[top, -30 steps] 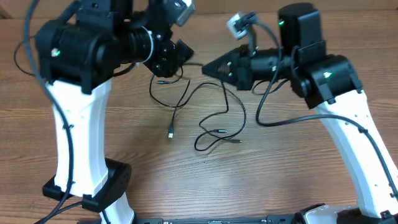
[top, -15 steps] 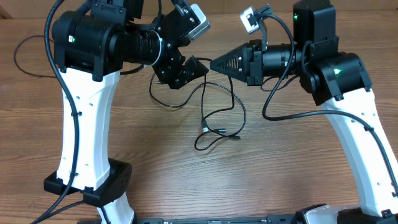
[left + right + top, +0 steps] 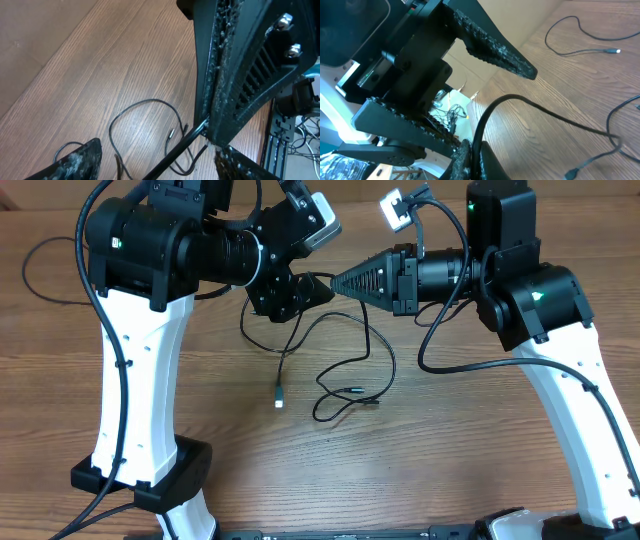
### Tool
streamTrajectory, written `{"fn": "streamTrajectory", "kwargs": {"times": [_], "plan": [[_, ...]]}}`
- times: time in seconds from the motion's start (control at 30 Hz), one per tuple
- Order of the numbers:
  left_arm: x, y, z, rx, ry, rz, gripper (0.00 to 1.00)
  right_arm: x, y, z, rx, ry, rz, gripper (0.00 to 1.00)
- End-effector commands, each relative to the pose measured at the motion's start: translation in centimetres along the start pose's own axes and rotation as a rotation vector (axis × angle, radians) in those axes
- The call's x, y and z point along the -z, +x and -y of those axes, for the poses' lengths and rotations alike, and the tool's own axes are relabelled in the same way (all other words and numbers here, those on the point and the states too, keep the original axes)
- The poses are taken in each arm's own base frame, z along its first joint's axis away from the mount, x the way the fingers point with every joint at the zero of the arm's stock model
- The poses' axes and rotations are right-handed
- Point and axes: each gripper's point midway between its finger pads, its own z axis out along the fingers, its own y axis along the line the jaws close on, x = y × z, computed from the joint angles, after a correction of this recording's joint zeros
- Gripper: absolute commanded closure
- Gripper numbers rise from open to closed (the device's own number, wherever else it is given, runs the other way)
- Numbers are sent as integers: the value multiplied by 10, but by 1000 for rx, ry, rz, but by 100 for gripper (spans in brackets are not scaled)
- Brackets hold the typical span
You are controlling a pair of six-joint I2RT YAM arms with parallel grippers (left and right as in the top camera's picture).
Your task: Untangle cables
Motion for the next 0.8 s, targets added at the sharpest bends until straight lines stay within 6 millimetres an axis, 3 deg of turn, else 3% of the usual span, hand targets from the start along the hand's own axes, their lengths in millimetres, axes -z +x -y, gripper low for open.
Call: {"fn": "streamTrajectory", "kwargs": {"times": [0.0,0.1,0.37,0.7,0.77], "plan": [[0,3,-6,-19,-33,-20,36,2,4,-22,8,-81,-24,96],[1,5,-8,-19,-46,-29,47,2,5,-22,6,-81,-25,96],[1,3,-6,-19,-33,-19,53,2,5,-22,1,-81,-26,96],[0,3,-5,-21,-30,-17,96,2,6,-22,-2,-80,-27,96],[0,2,-4,-22,-21,-11,96,2,6,-22,-2,-80,-27,96]]}}
